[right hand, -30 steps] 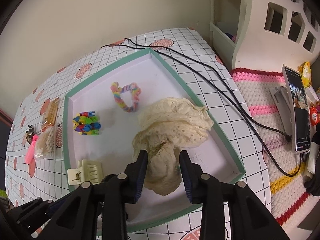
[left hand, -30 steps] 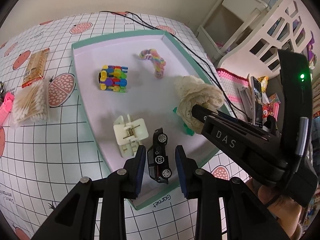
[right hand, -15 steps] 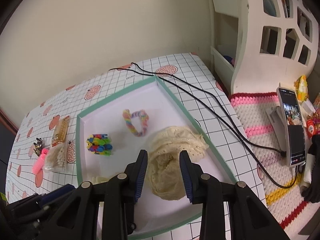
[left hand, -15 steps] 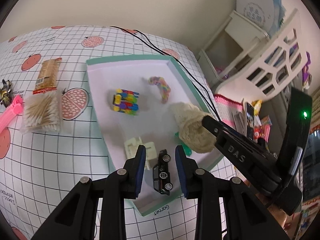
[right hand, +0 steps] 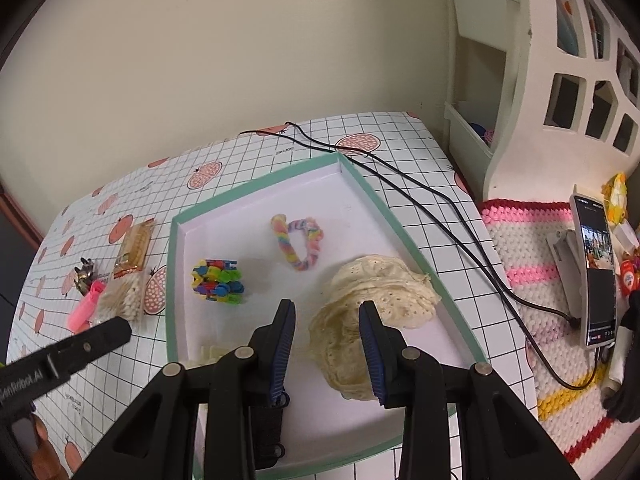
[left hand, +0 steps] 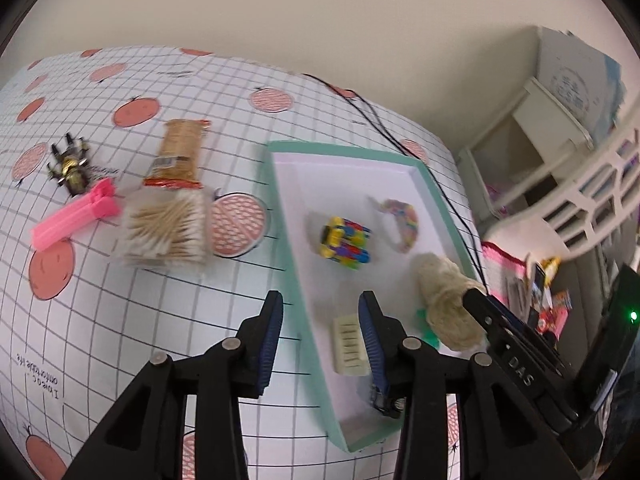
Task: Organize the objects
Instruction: 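Open the right tool to release the lace while the left tool releases the car, then withdraw both open tools from the tray toward the cotton swab box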
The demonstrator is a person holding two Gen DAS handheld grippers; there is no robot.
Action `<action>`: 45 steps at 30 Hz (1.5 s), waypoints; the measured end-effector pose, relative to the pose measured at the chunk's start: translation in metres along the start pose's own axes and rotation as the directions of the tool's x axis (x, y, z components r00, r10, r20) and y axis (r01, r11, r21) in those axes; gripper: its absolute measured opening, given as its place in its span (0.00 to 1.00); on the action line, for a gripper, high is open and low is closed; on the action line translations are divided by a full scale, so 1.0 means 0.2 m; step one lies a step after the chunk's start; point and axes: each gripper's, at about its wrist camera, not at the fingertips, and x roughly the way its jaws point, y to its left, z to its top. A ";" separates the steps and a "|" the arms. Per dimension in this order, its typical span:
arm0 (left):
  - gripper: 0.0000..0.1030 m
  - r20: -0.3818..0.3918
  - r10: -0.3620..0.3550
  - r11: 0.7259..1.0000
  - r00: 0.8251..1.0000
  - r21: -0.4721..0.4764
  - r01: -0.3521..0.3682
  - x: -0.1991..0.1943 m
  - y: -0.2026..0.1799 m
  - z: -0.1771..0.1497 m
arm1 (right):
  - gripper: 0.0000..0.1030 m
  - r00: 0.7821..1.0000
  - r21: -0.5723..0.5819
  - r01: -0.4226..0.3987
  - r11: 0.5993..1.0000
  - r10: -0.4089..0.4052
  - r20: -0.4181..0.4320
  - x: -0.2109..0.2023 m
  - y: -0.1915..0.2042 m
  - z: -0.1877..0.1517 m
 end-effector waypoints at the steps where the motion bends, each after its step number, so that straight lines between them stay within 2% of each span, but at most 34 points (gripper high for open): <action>1: 0.44 -0.002 0.008 1.000 1.000 -0.007 -0.008 0.00 0.01 0.00 | 0.35 1.000 -0.003 0.001 1.000 -0.001 -0.002 0.00 0.00 0.00; 2: 0.46 -0.003 0.016 1.000 1.000 -0.011 -0.016 0.00 0.02 -0.01 | 0.35 1.000 -0.005 0.000 1.000 0.000 -0.003 0.00 0.01 0.00; 5: 0.47 -0.006 0.046 0.999 0.999 -0.014 -0.046 0.00 0.04 0.00 | 0.48 1.000 -0.011 -0.004 1.000 0.004 -0.002 0.00 0.02 0.00; 8: 0.52 -0.005 0.066 0.998 0.998 -0.008 -0.067 0.00 0.04 -0.01 | 0.52 1.000 -0.016 -0.009 1.000 0.009 0.002 0.00 0.03 0.00; 11: 0.54 -0.002 0.087 0.996 0.996 -0.007 -0.087 0.00 0.06 0.00 | 0.63 1.000 -0.020 -0.012 1.000 0.012 0.003 0.00 0.04 0.00; 13: 0.57 -0.003 0.108 0.994 0.994 -0.010 -0.108 0.01 0.07 0.00 | 0.66 1.000 -0.028 -0.010 1.000 0.010 0.007 0.00 0.05 0.00; 15: 0.74 -0.004 0.119 0.993 0.993 -0.016 -0.119 0.01 0.09 0.00 | 0.70 1.000 -0.038 -0.007 0.999 0.008 0.009 0.00 0.06 -0.01; 25: 0.79 0.006 0.154 0.987 0.988 -0.040 -0.154 0.00 0.14 0.01 | 0.82 1.000 -0.072 0.003 0.997 -0.002 0.005 0.02 0.11 -0.01; 30: 0.80 0.005 0.182 0.982 0.983 -0.050 -0.182 0.00 0.16 0.01 | 0.97 1.000 -0.084 0.015 0.996 -0.015 0.002 0.03 0.12 -0.02; 36: 0.80 0.000 0.212 0.975 0.977 -0.067 -0.211 0.00 0.20 0.01 | 0.98 1.000 -0.100 0.021 0.995 -0.022 -0.004 0.04 0.15 -0.02; 37: 0.82 0.002 0.220 0.973 0.975 -0.071 -0.219 0.00 0.21 0.02 | 0.98 1.000 -0.105 0.026 0.994 -0.027 -0.006 0.04 0.15 -0.02; 38: 0.93 0.004 0.227 0.971 0.974 -0.074 -0.227 0.00 0.21 0.02 | 0.98 1.000 -0.107 0.029 0.994 -0.030 -0.008 0.04 0.16 -0.02; 39: 0.98 0.008 0.235 0.969 0.972 -0.079 -0.234 -0.01 0.22 0.02 | 0.98 0.999 -0.108 0.029 0.994 -0.031 -0.010 0.05 0.16 -0.02; 45: 0.98 0.030 0.251 0.965 0.968 -0.085 -0.247 -0.03 0.26 0.04 | 0.99 0.999 -0.118 0.025 0.993 -0.027 -0.017 0.06 0.21 -0.02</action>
